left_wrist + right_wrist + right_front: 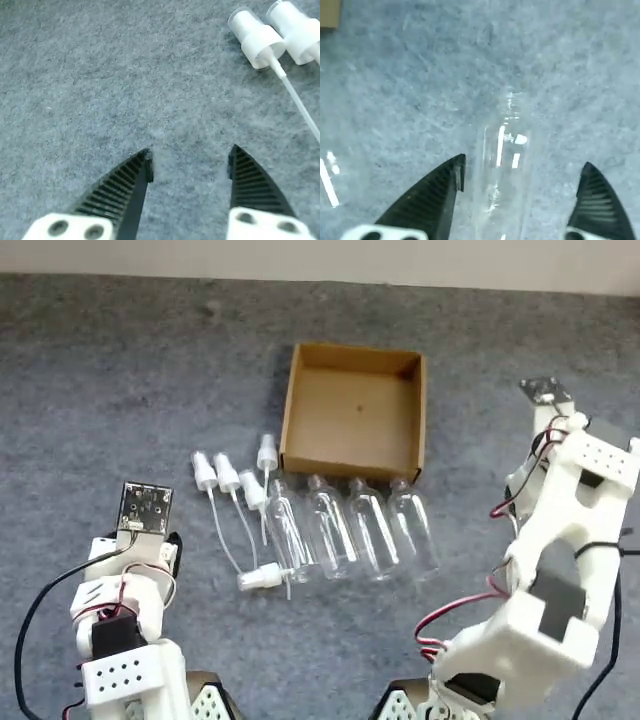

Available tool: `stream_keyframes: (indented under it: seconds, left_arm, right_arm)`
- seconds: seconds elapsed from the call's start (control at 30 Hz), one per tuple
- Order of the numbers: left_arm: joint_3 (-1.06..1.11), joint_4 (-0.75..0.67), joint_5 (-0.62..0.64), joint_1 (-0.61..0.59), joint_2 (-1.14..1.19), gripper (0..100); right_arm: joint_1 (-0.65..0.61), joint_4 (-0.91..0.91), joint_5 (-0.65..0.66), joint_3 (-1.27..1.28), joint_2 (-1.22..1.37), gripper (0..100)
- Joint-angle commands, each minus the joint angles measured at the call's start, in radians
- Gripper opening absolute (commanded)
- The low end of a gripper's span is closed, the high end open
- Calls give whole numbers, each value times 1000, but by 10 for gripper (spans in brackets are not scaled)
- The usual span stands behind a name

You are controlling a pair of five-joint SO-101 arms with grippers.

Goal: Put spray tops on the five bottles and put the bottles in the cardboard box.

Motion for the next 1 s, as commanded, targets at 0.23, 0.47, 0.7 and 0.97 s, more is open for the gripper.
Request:
stream_keyframes:
  seconds: [0.23,0.47,0.7,0.97]
  left_arm:
    - [25,-20,8,-8,-8,196]
    - [25,-20,8,-8,-8,194]
    - [12,-23,12,-16,-8,197]
    - [-246,180,8,15,5,196]
  right_arm:
    - [13,10,61,-68,130,252]
    - [12,2,60,-65,134,134]
    - [36,12,29,-70,124,33]
    - [59,8,-11,-56,-31,16]
